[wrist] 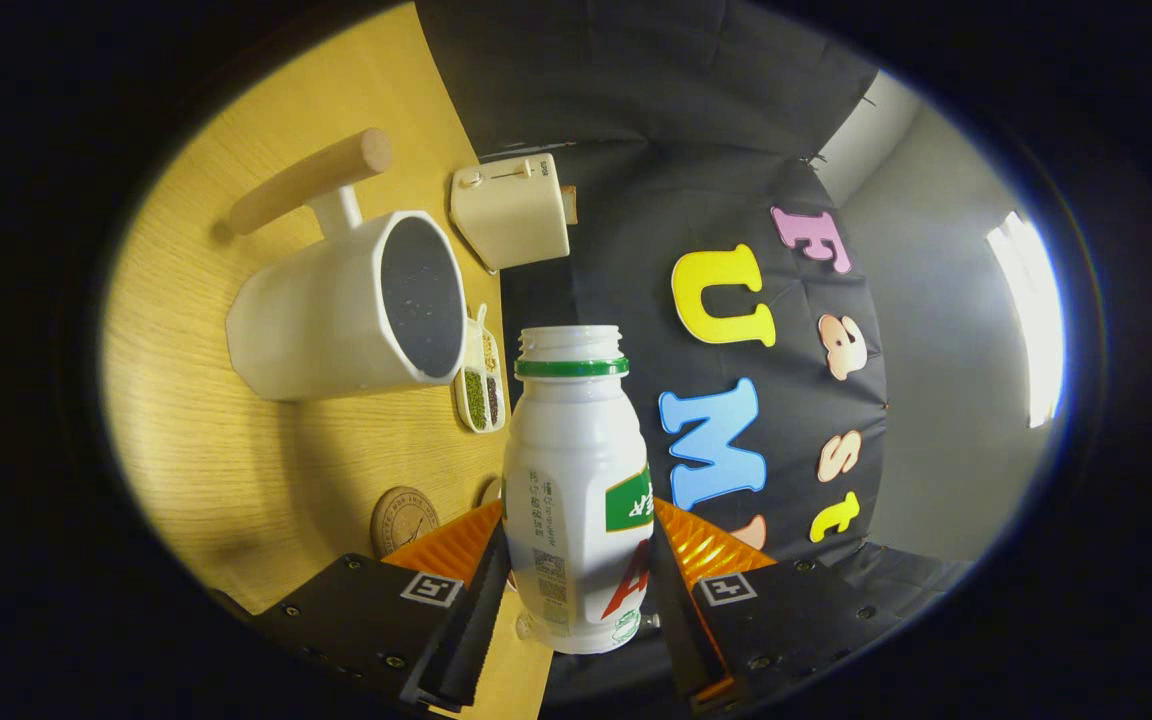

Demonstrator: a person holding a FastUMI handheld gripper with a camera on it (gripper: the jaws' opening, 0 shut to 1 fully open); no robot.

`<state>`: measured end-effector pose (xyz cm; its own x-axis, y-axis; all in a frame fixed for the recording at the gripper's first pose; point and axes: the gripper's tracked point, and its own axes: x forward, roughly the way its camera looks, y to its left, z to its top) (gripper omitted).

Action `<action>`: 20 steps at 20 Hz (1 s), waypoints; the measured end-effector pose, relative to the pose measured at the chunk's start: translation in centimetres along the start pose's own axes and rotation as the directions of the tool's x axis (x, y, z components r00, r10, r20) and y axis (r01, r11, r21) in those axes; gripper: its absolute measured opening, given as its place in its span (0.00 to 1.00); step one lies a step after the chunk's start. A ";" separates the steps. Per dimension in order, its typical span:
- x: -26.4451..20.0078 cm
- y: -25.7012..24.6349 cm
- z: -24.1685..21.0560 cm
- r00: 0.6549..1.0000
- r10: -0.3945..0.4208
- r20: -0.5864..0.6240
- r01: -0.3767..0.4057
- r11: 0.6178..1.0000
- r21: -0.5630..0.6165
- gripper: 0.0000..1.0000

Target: Take the bottle from table, then pour the juice into the cup, finally place the bottle on the coaster

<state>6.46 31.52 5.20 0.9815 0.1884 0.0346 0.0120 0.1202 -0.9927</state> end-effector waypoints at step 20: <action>0.2 -0.1 0.3 0.999 -0.036 0.004 0.036 0.984 -0.173 0.71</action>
<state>6.65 31.82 5.36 0.9796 0.1882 0.0706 0.0801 -0.0434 -0.9958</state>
